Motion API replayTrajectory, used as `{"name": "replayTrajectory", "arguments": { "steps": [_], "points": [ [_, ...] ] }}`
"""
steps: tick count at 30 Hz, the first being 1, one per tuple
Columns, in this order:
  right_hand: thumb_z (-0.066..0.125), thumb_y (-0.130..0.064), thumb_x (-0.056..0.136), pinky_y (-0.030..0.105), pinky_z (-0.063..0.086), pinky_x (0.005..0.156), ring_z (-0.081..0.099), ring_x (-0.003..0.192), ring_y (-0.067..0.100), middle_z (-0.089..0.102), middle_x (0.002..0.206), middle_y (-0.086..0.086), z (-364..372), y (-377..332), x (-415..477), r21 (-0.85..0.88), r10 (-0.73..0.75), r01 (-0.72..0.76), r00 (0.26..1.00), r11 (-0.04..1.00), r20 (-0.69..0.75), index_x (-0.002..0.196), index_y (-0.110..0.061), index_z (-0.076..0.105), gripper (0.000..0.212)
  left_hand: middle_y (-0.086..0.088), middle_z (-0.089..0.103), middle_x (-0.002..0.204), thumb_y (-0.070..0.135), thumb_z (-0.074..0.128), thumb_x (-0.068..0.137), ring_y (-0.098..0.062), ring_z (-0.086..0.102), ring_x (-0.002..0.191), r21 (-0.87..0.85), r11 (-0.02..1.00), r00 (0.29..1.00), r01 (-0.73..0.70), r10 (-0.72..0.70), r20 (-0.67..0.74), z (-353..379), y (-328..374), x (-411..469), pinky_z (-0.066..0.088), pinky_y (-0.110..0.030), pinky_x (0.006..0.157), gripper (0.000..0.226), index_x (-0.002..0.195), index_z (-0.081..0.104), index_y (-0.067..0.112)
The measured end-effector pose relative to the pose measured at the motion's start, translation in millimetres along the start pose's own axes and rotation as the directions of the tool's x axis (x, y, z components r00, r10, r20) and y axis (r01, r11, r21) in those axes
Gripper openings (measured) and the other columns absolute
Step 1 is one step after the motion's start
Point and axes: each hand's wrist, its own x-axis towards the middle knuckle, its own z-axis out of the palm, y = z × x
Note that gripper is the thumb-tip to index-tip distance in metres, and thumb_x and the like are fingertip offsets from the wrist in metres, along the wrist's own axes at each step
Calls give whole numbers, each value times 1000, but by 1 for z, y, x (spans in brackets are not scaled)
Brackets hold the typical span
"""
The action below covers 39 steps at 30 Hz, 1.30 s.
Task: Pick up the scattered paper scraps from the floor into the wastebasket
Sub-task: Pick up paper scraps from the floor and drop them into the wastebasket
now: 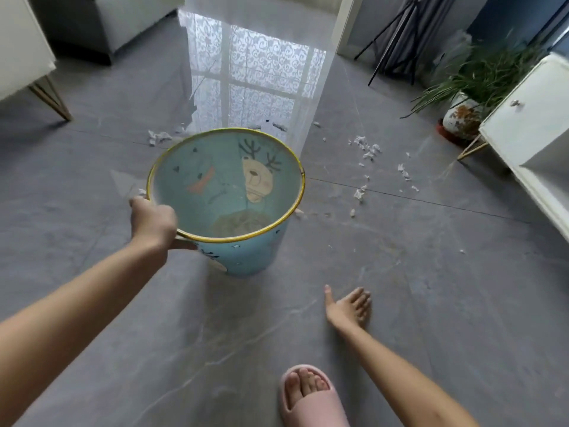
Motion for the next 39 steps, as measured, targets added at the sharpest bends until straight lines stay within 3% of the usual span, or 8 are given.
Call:
{"name": "replayTrajectory", "arguments": {
  "steps": [4, 8, 12, 15, 20, 26, 32, 39],
  "points": [
    [48, -43, 90, 40, -2, 116, 4, 144, 35, 6, 154, 26, 15, -49, 51, 25, -48, 50, 996, 998, -72, 144, 7, 6, 85, -10, 47, 102, -9, 43, 85, -30, 56, 85, 149, 983, 981, -107, 128, -144, 11, 23, 18, 52, -27, 47, 30, 106, 41, 12],
    [49, -34, 91, 37, -3, 117, 4, 145, 33, 5, 154, 25, 7, -100, 112, 190, -59, 71, 996, 979, -65, 144, 7, 4, 81, -12, 53, 102, -9, 47, 81, -25, 53, 96, 193, 977, 948, -93, 146, -284, 17, 36, 39, 53, -50, 82, 34, 110, 49, 10],
    [41, -45, 89, 36, 1, 117, 12, 144, 33, 14, 153, 25, 10, -141, 134, 242, -116, 131, 990, 961, -76, 144, 7, 14, 80, -20, 57, 114, -2, 53, 77, -33, 59, 98, 198, 980, 926, -28, 100, -364, 9, 45, 55, 58, -56, 63, 37, 113, 51, 5],
    [36, -47, 90, 33, 4, 117, 15, 144, 29, 17, 154, 21, 27, -185, 134, 204, -288, 294, 956, 934, -61, 144, 4, 18, 77, -26, 60, 115, 7, 58, 66, -43, 61, 102, 242, 969, 896, -45, 146, -419, -14, 50, 77, 52, -64, 77, 50, 116, 54, 3],
    [29, -45, 94, 29, 2, 117, 10, 145, 18, 13, 157, 6, 65, -229, 101, 122, -693, 682, 710, 721, 125, 148, -11, 19, 65, -13, 53, 105, -5, 51, 80, -32, 57, 85, 273, 957, 858, -101, 222, -462, -41, 71, 86, 53, -33, 37, 40, 117, 51, 11],
    [37, -38, 97, 25, 3, 117, 8, 145, 12, 13, 157, -4, 91, -240, 33, 260, -881, 865, 337, 428, 331, 147, -18, 23, 55, -25, 58, 116, -3, 53, 82, -37, 58, 105, 347, 937, 798, -46, 243, -552, -77, 68, 78, 49, -50, 86, 39, 120, 49, -3],
    [46, -56, 87, 39, -7, 116, -10, 145, 29, -10, 155, 19, 99, -245, -17, 107, -711, 710, 660, 696, 243, 148, -9, -2, 91, -20, 57, 118, -4, 48, 86, -31, 56, 108, 316, 949, 781, 4, 194, -594, -99, 51, 73, 42, -35, 79, 36, 122, 48, -4],
    [58, -63, 77, 34, -6, 117, -12, 145, 25, -14, 156, 10, 121, -293, -51, 196, -730, 759, 468, 621, 498, 146, -5, -14, 115, -21, 58, 120, 0, 47, 85, -37, 57, 106, 229, 973, 754, 25, 133, -643, -136, 30, 86, 48, -38, 78, 35, 120, 50, 0]
  ]
}}
